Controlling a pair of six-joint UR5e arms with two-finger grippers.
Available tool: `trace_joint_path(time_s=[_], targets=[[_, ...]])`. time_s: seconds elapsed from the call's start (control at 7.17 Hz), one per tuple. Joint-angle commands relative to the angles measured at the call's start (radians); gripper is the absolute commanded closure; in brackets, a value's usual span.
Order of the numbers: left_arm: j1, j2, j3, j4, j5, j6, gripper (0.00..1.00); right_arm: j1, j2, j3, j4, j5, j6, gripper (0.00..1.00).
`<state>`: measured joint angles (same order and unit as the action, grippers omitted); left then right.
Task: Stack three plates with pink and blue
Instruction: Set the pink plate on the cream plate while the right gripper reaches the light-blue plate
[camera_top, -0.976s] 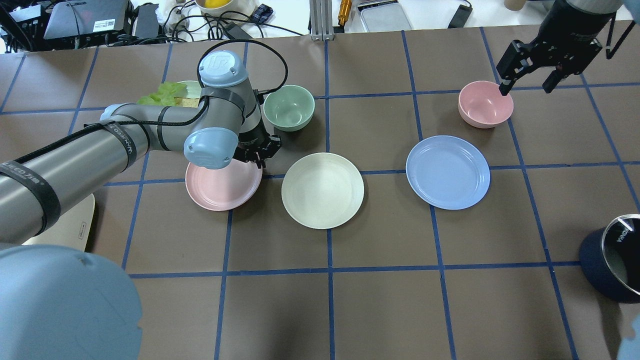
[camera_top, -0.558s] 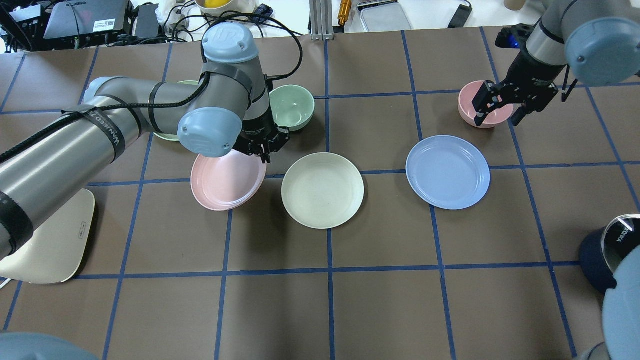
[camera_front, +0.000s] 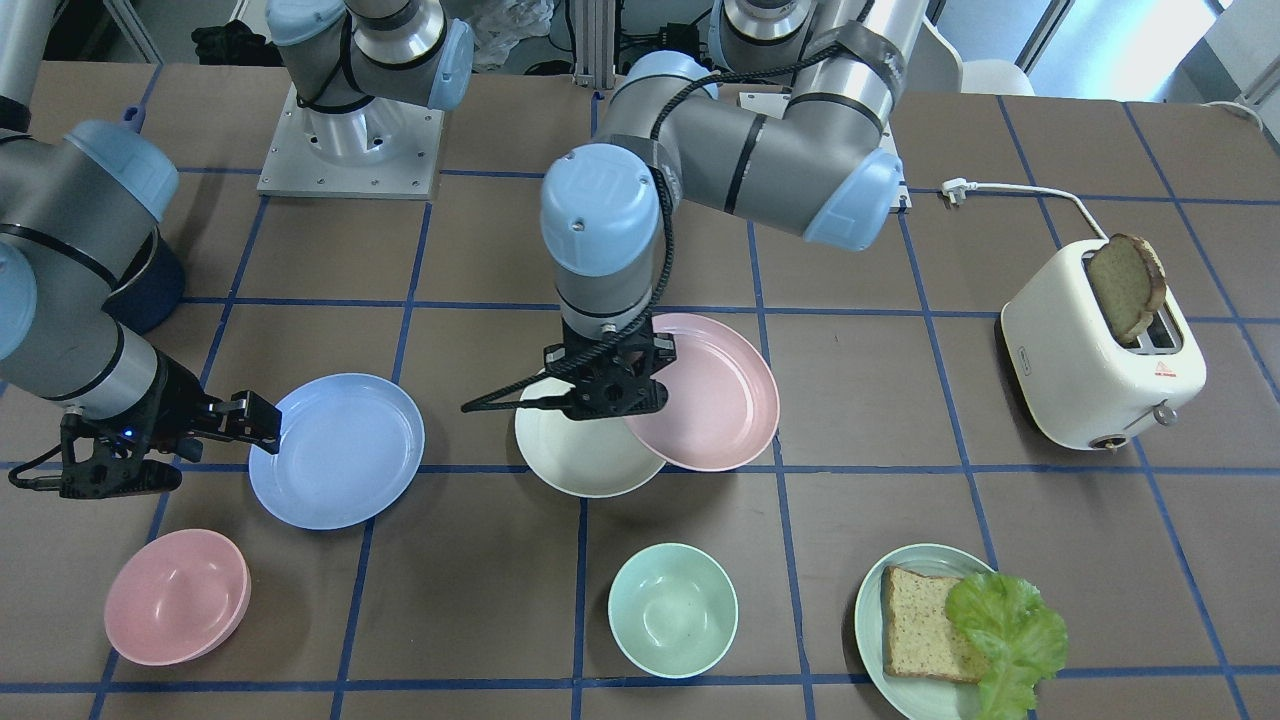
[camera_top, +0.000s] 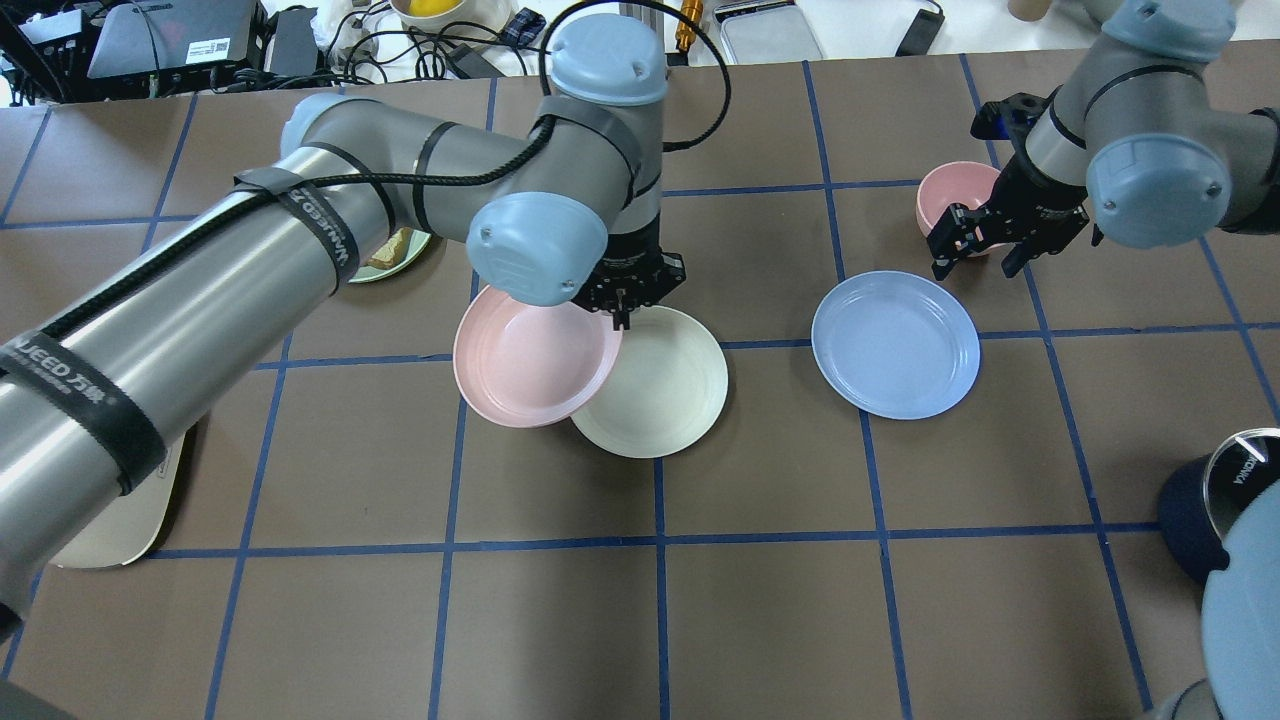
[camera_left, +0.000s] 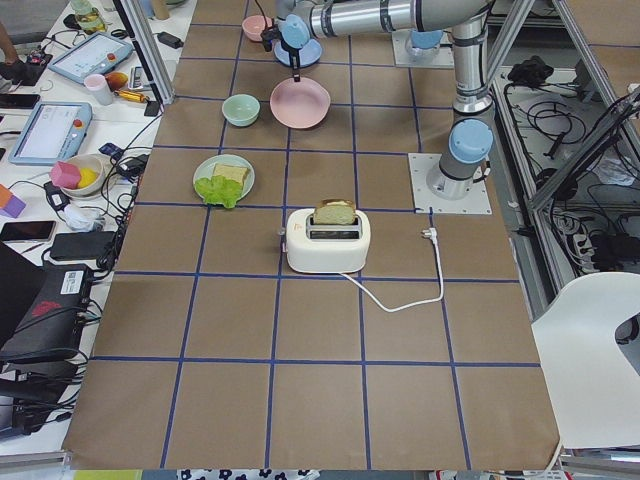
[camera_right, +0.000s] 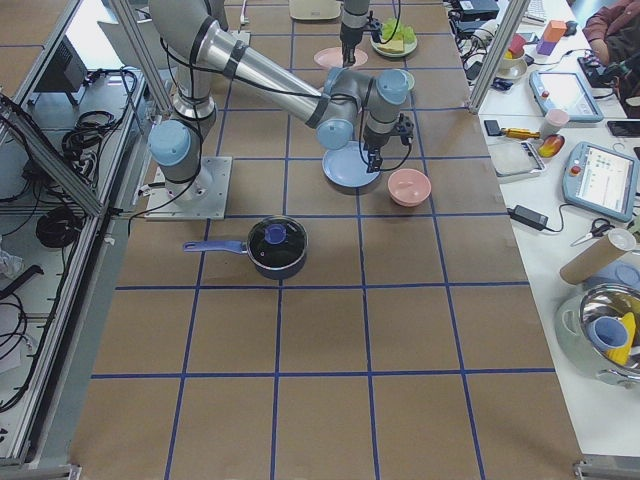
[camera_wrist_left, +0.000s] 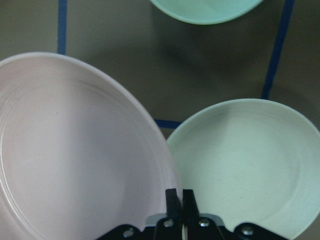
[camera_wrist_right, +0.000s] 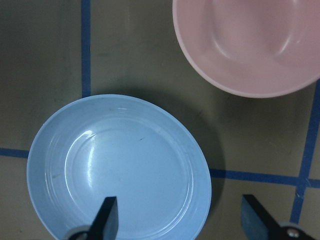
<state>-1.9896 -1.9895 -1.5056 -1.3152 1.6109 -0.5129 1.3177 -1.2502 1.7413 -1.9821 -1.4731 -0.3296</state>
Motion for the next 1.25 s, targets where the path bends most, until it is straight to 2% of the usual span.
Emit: trace_joint_path(time_s=[0.0, 0.14, 0.42, 0.98, 1.12], targets=[[-0.095, -0.064, 0.060, 0.007, 0.026, -0.055, 1.00, 0.000, 0.055, 0.004, -0.088, -0.001, -0.029, 0.13], [-0.130, -0.096, 0.103, 0.008, 0.030, -0.055, 1.00, -0.002, 0.080, 0.006, -0.125, -0.006, -0.049, 0.14], [-0.149, -0.162, 0.142, 0.008, 0.030, -0.055, 1.00, -0.005, 0.081, 0.024, -0.127, -0.012, -0.095, 0.17], [-0.178, -0.172, 0.130, -0.001, 0.058, -0.053, 1.00, -0.064, 0.075, 0.052, -0.123, -0.006, -0.141, 0.19], [-0.178, -0.186, 0.131, 0.008, 0.057, -0.052, 1.00, -0.064, 0.075, 0.053, -0.115, -0.003, -0.141, 0.22]])
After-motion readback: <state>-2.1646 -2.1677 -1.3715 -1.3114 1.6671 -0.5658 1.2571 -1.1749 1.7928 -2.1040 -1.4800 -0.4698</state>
